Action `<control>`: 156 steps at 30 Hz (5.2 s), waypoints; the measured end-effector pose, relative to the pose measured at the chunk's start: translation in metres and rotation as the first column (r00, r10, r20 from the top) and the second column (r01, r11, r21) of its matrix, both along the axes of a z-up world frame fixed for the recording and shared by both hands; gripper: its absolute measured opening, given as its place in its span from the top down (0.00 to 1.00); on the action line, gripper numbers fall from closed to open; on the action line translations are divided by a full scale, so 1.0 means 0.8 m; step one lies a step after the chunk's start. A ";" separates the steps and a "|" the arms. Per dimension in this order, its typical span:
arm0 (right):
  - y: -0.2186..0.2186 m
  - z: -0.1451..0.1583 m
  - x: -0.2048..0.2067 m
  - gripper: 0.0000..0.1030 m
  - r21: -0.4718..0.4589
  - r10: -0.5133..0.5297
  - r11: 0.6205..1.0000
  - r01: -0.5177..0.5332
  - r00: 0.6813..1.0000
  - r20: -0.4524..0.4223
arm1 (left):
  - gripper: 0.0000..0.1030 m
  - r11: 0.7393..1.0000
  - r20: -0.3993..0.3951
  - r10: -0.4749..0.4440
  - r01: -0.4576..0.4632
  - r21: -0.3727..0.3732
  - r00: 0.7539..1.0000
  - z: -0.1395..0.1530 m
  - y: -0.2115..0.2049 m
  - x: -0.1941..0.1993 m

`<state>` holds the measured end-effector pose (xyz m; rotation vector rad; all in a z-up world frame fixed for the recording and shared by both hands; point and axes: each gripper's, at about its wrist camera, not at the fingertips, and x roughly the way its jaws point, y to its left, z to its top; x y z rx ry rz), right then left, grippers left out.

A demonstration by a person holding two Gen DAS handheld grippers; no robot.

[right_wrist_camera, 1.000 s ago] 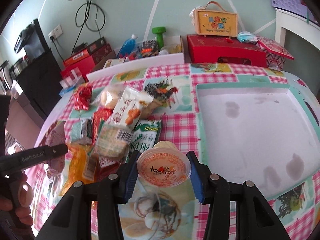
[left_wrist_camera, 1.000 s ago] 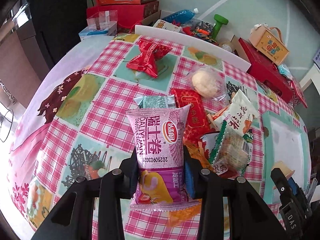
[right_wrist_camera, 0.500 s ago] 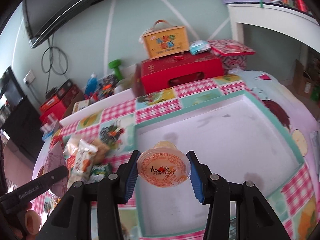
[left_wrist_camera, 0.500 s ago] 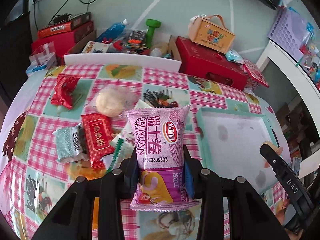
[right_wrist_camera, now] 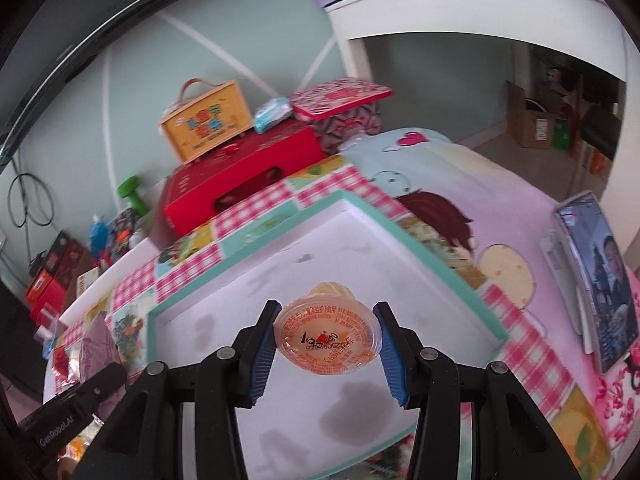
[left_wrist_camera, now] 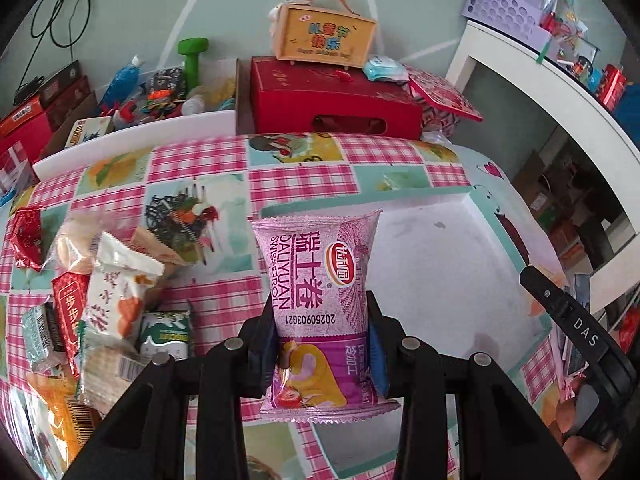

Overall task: Organize snacks
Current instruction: 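Carry the swiss roll and jelly cup over the white tray with both tools, then open both tools to drop the swiss roll and jelly cup in the tray, then move both tools back toward the snack pile, then grasp the orange bread bag with the left tool while the right tool grasps the green-wrapped biscuit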

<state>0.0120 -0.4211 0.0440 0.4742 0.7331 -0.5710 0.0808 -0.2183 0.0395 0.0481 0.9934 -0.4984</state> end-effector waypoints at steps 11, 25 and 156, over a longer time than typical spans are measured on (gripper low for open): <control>-0.039 -0.032 -0.012 0.52 0.068 -0.076 0.994 0.081 0.994 -0.077 | 0.62 0.996 -0.051 -0.071 0.073 0.044 0.996 -0.040 -0.050 -0.002; -0.049 -0.052 -0.016 0.51 0.138 -0.097 0.984 0.116 0.986 -0.138 | 0.52 0.993 -0.051 -0.063 0.068 0.095 0.997 -0.042 -0.055 -0.005; 0.382 -0.068 0.127 0.00 0.024 0.615 0.781 -0.624 0.761 -0.206 | 0.64 0.819 -0.322 0.530 -0.571 -0.045 0.785 -0.044 0.348 0.006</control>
